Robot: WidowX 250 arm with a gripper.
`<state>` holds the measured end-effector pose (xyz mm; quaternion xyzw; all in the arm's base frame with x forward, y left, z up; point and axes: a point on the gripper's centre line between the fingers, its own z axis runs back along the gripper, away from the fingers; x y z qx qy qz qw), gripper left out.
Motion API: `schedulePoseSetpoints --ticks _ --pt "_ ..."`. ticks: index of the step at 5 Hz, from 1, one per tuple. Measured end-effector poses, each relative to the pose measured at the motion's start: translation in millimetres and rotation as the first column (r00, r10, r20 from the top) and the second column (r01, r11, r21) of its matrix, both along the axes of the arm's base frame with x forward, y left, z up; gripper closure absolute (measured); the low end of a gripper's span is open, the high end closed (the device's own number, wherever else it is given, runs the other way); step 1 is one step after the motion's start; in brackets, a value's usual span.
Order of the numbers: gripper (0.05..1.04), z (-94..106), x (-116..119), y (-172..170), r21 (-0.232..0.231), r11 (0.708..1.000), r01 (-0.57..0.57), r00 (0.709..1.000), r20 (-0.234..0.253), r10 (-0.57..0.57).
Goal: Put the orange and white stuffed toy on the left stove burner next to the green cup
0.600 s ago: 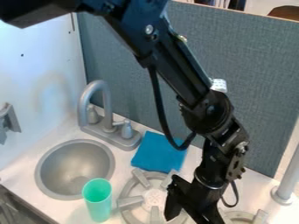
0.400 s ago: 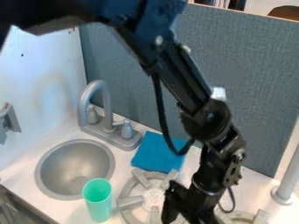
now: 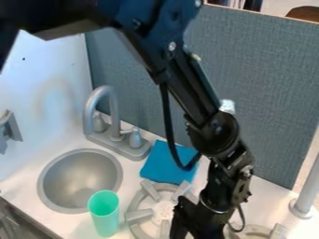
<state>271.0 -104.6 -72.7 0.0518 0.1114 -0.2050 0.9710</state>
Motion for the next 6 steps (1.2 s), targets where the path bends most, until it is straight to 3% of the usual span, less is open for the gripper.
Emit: schedulePoseSetpoints --ticks 1,3,4,5,6 --pt "0.078 -18.2 -1.3 5.5 0.020 1.000 0.002 0.998 -0.057 -0.001" --pt "0.118 -42.3 -6.9 0.0 -0.005 1.000 0.018 0.993 -0.119 -0.018" --pt "0.350 -42.2 -4.8 -1.4 -0.010 1.000 0.015 0.993 -0.115 -0.016" --pt "0.473 -39.8 -11.6 3.7 0.001 1.000 -0.001 0.995 -0.098 0.001" --pt "0.488 -10.3 -13.4 11.1 -0.016 0.999 -0.030 0.999 -0.021 0.029"
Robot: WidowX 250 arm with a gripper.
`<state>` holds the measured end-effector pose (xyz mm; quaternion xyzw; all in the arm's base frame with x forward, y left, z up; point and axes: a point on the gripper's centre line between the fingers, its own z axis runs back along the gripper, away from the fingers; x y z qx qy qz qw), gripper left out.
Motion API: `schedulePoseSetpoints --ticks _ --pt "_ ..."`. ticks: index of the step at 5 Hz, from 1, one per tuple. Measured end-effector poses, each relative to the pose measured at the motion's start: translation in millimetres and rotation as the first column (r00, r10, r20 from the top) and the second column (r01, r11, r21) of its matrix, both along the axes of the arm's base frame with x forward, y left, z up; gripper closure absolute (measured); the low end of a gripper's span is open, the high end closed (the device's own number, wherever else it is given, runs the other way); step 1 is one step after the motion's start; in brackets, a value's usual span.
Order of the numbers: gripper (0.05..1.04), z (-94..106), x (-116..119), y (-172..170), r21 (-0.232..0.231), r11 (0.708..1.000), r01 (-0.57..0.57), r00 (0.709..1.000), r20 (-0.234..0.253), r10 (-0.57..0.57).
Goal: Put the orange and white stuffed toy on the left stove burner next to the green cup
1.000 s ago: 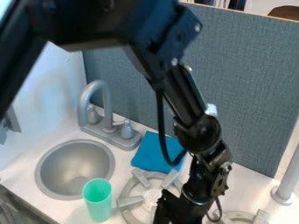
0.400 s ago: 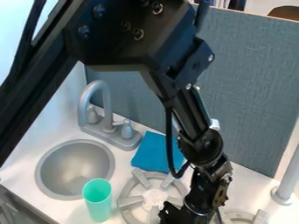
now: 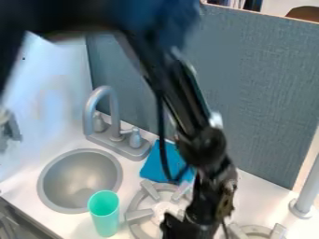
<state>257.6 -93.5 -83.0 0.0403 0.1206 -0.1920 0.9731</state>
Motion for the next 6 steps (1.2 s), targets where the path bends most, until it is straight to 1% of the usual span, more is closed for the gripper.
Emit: schedulePoseSetpoints --ticks 1,2,3,4,5,6 --pt "0.488 19.9 10.3 20.8 -0.051 0.997 -0.055 0.997 0.043 0.057" --pt "0.488 29.4 30.3 37.8 -0.059 0.992 -0.113 0.992 0.053 0.116" --pt "0.488 16.2 41.4 62.5 -0.028 0.978 -0.205 0.978 0.019 0.206" --pt "0.488 9.1 54.5 76.1 -0.021 0.963 -0.268 0.963 0.012 0.268" --pt "0.488 -5.7 57.7 80.4 0.008 0.957 -0.291 0.956 -0.024 0.292" --pt "0.488 -9.3 61.1 79.1 0.004 0.957 -0.290 0.956 -0.034 0.290"
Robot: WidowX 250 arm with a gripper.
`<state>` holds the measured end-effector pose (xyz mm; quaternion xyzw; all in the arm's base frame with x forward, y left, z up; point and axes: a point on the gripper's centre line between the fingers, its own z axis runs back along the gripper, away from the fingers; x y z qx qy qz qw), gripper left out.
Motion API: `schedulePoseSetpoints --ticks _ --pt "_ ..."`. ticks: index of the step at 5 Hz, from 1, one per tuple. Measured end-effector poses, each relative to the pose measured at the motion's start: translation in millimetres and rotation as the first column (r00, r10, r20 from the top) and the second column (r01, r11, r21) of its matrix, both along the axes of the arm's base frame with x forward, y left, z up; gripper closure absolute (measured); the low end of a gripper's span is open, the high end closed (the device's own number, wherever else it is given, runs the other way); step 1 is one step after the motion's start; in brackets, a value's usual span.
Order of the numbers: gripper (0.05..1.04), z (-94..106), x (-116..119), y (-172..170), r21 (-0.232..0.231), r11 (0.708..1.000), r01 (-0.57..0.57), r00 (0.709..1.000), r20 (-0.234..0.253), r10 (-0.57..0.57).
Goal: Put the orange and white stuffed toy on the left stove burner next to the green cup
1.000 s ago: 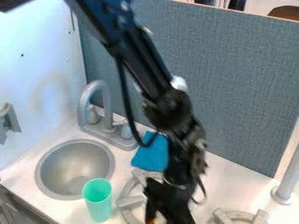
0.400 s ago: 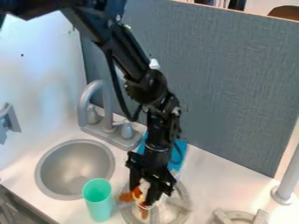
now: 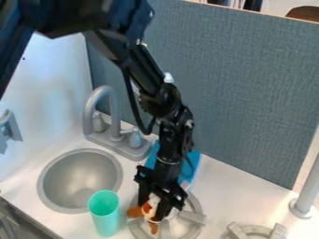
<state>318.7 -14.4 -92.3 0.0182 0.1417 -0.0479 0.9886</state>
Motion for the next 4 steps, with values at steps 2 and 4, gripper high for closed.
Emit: schedulePoseSetpoints --ticks 2,4 --pt "0.140 -1.0 0.2 -3.5 -0.081 0.996 -0.031 0.999 0.021 0.033" --pt "0.078 33.5 -5.5 -4.9 -0.114 0.993 -0.040 0.991 0.119 0.054"
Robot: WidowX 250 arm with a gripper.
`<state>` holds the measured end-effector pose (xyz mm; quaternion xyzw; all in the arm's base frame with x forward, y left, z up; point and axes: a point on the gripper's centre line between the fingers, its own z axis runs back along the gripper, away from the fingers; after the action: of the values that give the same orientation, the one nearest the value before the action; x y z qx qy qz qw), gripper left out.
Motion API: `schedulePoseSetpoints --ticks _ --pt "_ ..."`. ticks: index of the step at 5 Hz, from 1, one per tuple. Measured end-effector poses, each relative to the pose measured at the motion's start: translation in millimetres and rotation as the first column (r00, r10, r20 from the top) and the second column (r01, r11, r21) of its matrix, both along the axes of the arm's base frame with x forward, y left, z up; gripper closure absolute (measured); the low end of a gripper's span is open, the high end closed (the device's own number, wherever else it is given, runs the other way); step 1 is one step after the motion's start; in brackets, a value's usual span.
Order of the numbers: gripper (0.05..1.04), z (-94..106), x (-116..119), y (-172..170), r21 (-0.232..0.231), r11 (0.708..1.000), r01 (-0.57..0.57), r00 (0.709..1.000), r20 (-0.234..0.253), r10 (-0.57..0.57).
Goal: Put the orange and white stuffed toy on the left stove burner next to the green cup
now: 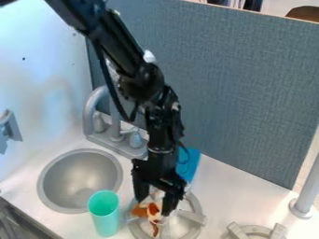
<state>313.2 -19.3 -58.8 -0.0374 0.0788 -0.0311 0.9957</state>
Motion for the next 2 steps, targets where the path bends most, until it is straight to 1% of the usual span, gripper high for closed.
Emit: schedulePoseSetpoints --ticks 1,2 --pt "0.083 12.5 -2.5 -3.1 0.002 1.000 0.001 1.000 0.024 -0.001" --pt "0.083 20.0 -8.3 -33.4 0.000 0.995 0.103 0.994 0.033 -0.103"
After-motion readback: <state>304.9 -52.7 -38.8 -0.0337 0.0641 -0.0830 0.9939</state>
